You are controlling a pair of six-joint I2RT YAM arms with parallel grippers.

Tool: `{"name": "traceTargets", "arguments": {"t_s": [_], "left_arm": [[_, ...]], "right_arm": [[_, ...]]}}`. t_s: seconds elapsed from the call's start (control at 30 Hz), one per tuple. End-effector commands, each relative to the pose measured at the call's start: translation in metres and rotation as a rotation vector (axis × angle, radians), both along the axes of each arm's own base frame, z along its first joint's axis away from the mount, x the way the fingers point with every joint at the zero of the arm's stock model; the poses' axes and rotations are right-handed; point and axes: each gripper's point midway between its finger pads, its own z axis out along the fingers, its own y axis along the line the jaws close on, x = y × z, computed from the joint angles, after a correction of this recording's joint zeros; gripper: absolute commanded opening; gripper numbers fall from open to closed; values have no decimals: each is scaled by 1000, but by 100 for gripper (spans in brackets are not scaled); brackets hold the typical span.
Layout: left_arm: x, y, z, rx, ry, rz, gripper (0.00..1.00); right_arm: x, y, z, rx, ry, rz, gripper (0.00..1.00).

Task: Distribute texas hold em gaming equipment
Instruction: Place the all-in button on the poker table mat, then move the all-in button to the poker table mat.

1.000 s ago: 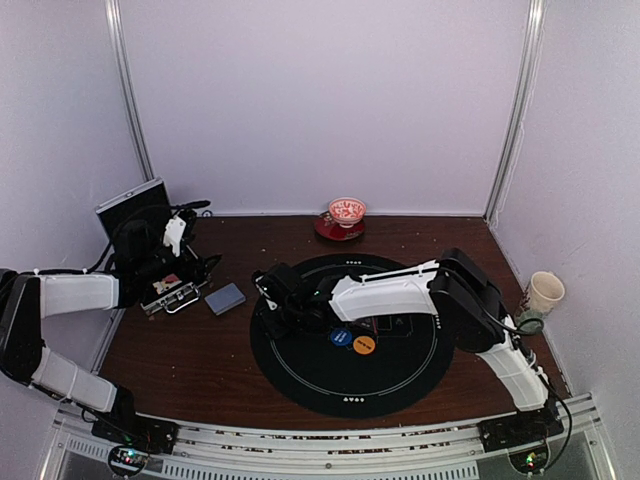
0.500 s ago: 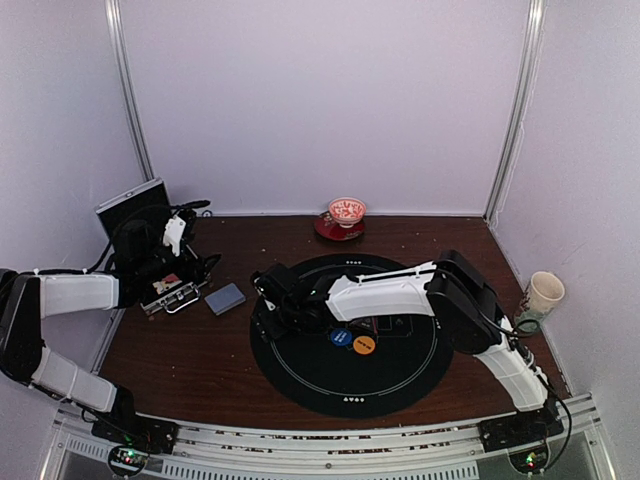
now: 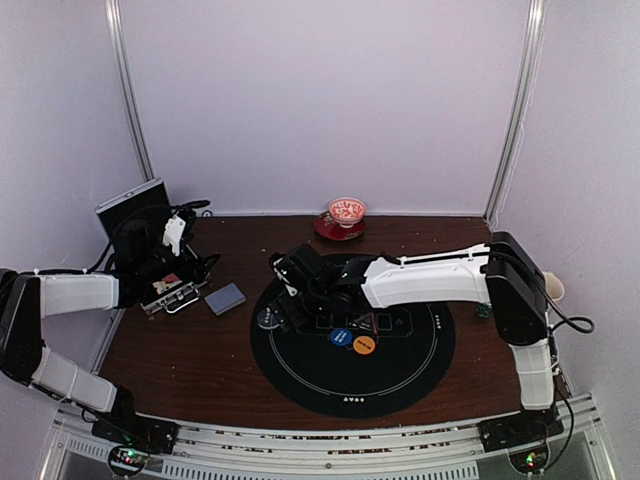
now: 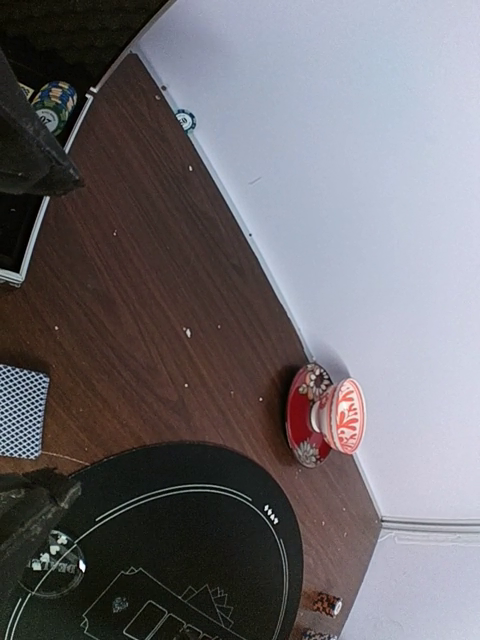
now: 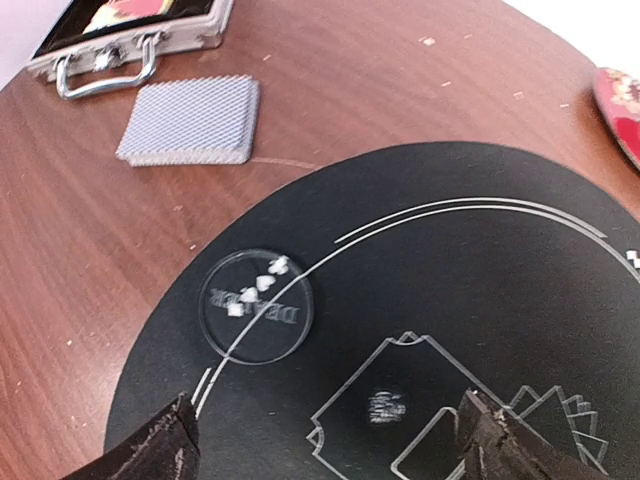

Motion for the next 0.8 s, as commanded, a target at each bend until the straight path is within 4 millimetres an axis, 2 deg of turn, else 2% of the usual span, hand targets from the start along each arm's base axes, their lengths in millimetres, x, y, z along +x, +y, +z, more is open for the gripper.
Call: {"name": "traceTargets", "arguments": {"t_s": [0.0, 0.3, 0.57, 0.77], "left_arm": [[4, 0, 13, -7, -57, 6, 98], [4, -1, 12, -4, -55, 2, 98], [4, -1, 12, -5, -55, 0, 98], [4, -1, 11, -4, -54, 0, 98]], "right_arm": [[10, -22, -17, -91, -53, -78, 89], [21, -27, -62, -194, -51, -144, 90], [20, -22, -81, -205, -28, -126, 90], [22, -19, -86, -211, -29, -123, 91]]}}
